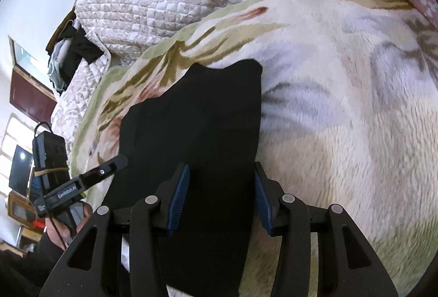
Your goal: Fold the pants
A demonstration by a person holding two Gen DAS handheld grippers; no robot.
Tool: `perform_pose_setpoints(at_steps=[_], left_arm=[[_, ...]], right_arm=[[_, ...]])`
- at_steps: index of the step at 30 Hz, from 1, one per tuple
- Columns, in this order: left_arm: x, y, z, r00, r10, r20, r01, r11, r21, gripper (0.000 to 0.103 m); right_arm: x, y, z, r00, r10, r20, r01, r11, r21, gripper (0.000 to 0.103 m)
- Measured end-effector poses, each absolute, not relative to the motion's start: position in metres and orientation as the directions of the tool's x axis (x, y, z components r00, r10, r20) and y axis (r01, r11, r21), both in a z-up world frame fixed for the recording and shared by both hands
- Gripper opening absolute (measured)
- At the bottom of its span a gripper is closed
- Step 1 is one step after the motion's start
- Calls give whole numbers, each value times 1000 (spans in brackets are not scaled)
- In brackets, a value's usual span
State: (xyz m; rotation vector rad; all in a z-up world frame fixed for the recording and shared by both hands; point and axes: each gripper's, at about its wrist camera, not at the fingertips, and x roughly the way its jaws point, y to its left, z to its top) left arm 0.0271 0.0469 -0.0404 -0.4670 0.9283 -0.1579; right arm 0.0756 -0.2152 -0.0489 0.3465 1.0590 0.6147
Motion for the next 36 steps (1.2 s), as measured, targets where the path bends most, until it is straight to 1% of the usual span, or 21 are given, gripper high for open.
perform_pose_setpoints(at_steps=[3, 7, 8, 9, 10, 11, 12, 13, 15, 16, 19, 23, 27, 36], left_arm=[[14, 47, -42, 603, -336, -724, -64, 884, -464, 61], [16, 44, -43, 603, -322, -730, -63, 893, -445, 62], [21, 44, -43, 601, -321, -732, -69, 892, -448, 62], [25, 44, -44, 601, -321, -732, -72, 891, -449, 61], [30, 43, -44, 599, -314, -736, -79, 892, -444, 60], [32, 42, -42, 597, -304, -743, -88, 895, -437, 57], [32, 39, -40, 595, -292, -749, -91, 901, -423, 50], [30, 36, -36, 598, -277, -752, -86, 911, -404, 42], [26, 28, -26, 608, -239, -757, -73, 933, -353, 33], [24, 26, -21, 612, -233, -756, -68, 937, -343, 29], [20, 24, -8, 618, -237, -750, -53, 939, -340, 24], [16, 20, 7, 632, -244, -735, -22, 943, -332, 22], [25, 24, 11, 635, -240, -734, -20, 945, -325, 22], [81, 41, 25, 654, -222, -723, -2, 955, -296, 22]], right_arm=[[63, -215, -51, 327, 645, -691, -303, 764, 570, 46], [70, -210, -54, 323, 639, -698, -304, 769, 563, 45], [74, -209, -54, 327, 639, -697, -305, 769, 562, 41], [79, -206, -54, 334, 629, -702, -308, 776, 550, 35], [81, -205, -54, 337, 622, -707, -302, 783, 544, 32], [82, -205, -54, 337, 619, -710, -294, 785, 545, 27], [80, -204, -52, 342, 615, -710, -291, 788, 542, 23], [78, -204, -50, 348, 612, -710, -294, 790, 537, 22], [72, -203, -44, 365, 603, -709, -301, 797, 523, 17], [68, -203, -39, 374, 606, -702, -305, 796, 523, 17], [60, -200, -22, 393, 617, -681, -325, 787, 525, 16], [54, -191, -1, 409, 634, -657, -376, 773, 512, 16], [67, -185, 2, 412, 631, -658, -381, 775, 505, 16], [127, -170, 13, 426, 638, -641, -399, 769, 499, 16]])
